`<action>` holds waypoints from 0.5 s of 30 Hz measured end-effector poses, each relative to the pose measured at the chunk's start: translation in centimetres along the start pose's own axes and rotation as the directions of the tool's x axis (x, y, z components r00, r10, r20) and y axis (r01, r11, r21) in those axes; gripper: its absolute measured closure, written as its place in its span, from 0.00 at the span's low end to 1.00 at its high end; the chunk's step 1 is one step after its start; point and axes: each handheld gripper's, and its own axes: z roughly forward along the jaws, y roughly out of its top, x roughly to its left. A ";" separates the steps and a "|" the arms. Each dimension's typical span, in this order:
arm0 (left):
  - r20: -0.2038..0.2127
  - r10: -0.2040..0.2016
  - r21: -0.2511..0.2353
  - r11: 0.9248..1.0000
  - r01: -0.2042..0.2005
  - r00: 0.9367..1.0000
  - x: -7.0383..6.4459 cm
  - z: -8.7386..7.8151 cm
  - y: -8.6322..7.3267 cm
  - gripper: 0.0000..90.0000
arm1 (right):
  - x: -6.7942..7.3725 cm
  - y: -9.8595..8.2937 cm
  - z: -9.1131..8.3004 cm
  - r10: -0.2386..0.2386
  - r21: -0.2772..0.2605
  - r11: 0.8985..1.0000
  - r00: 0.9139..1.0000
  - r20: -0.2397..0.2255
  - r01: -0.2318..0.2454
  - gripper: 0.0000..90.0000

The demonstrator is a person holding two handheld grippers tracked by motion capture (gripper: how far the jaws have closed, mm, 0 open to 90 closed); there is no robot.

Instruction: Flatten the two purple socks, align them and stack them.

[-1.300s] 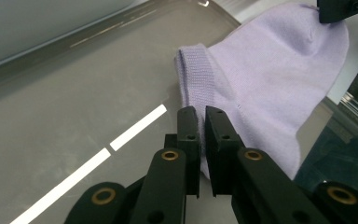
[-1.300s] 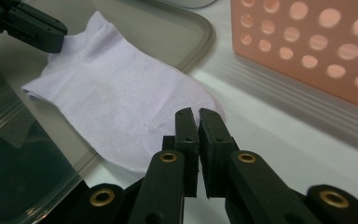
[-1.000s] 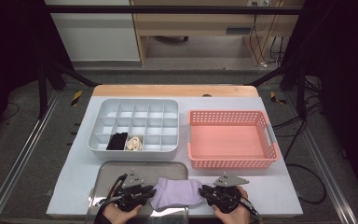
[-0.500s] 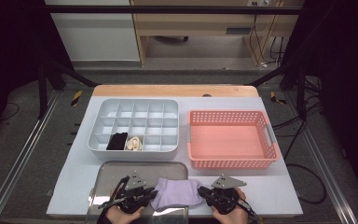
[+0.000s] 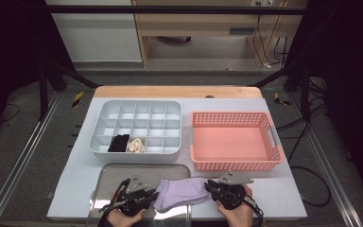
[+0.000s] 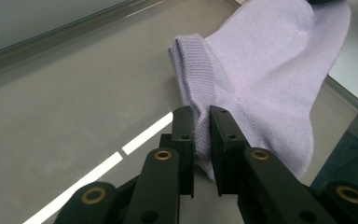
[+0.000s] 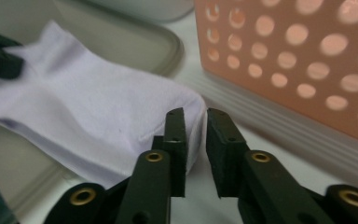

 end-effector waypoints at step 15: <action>0.002 0.006 -0.005 1.000 -0.006 1.000 -0.1 0.2 0.1 0.89 | -0.3 1.6 0.7 -0.021 -0.054 0.998 0.999 -0.036 0.019 1.00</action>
